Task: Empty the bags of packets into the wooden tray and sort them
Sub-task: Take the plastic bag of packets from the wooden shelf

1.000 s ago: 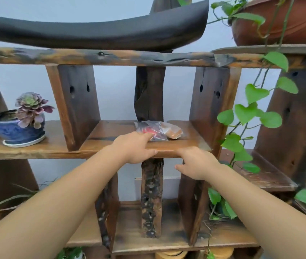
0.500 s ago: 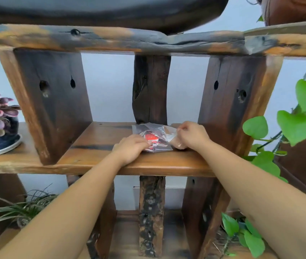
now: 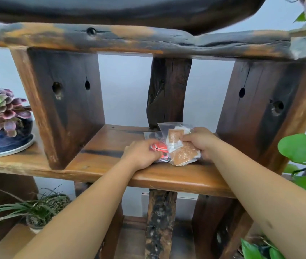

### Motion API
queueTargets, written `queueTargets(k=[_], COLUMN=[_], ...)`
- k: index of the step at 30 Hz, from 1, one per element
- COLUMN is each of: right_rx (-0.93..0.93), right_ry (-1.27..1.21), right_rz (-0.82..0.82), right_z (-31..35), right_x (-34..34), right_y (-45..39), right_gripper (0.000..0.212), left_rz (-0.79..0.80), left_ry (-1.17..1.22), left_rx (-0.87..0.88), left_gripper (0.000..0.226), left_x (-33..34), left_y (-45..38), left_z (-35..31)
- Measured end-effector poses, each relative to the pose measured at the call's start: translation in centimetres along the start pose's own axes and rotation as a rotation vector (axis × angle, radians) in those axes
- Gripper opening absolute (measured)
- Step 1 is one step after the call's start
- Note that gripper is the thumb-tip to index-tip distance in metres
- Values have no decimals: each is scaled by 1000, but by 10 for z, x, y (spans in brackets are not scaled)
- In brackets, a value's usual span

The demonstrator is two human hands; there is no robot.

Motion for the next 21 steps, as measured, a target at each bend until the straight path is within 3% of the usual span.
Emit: queueTargets(k=[5, 7, 11, 15, 17, 21], right_rx=[-14, -23, -187, -286, -271, -44], right_ry=[-317, -205, 263, 558, 552, 290], right_rz=[14, -22, -165, 10, 33, 60], right_z=[15, 11, 7, 15, 15, 9], right_x=[17, 30, 49, 65, 62, 48], right_y=[-7, -11, -13, -3, 1, 1], right_gripper=[18, 26, 30, 56, 55, 49], left_rz=[35, 30, 43, -10, -32, -44], left_ry=[7, 125, 422, 438, 316, 285], left_rx=[-32, -118, -281, -214, -157, -107], left_gripper=[64, 58, 43, 69, 59, 59], left_x=[0, 0, 2, 1, -6, -8], left_y=[-2, -3, -5, -8, -3, -3], left_z=[1, 4, 15, 12, 4, 4])
Point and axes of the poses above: each hand's wrist, its own y-axis away from the middle knuckle, its own x-axis out of the palm, z = x × y, the point moved 4 cm from there along -y, towards the middle knuckle, and after that the axes turned 8 degrees about -z, right-handed, at the moved point
